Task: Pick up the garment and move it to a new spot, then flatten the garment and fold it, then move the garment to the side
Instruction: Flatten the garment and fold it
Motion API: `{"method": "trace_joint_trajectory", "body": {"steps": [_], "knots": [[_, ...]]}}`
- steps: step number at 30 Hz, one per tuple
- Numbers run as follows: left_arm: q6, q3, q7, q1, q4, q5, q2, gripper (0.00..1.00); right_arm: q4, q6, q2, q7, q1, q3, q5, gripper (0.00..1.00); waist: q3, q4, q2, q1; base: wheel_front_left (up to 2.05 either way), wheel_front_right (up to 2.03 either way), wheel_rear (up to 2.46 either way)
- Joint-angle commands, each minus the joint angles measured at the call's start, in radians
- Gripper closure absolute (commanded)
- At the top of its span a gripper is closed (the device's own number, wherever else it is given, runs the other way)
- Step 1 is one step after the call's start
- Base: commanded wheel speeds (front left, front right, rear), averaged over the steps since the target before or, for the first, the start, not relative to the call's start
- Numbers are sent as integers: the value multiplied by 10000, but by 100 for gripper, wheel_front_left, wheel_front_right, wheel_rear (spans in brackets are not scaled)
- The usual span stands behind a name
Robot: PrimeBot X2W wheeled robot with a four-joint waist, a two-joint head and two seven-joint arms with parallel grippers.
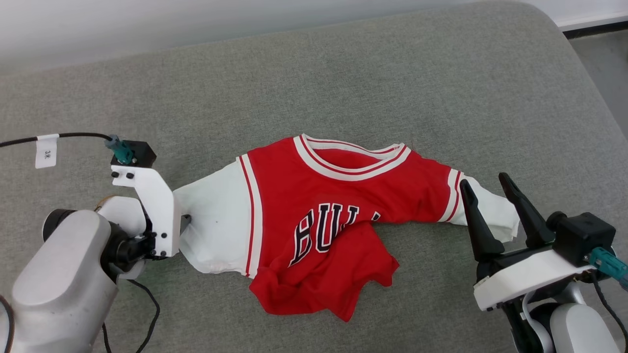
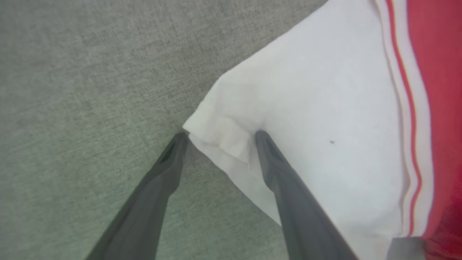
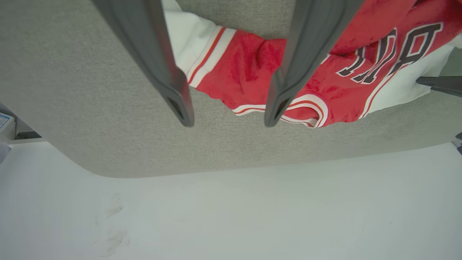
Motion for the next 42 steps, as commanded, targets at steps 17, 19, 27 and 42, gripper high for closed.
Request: {"method": "trace_joint_trajectory", "body": {"steps": [17,19,27,42], "knots": [[654,506,-3941,793,-69,606,-750,100,882,-3,-580,738,-3,-266,1366,0,-674,438,-1,1,0,0,0],[849,667,-4437,924,-434,696,-742,100,1085,-3,-749,1078,7,-635,1499,0,-743,571,-1,1,0,0,0],[1513,802,-4977,1507,-2477,1061,-389,100,2766,-3,-1542,3951,-450,-2132,1975,0,-614,1133,-1,1,0,0,0],[1822,616,-4638,1751,-3846,1109,-250,100,5833,12,-1594,7744,-1823,-832,2853,100,-65,1530,-1,1,0,0,0]]}}
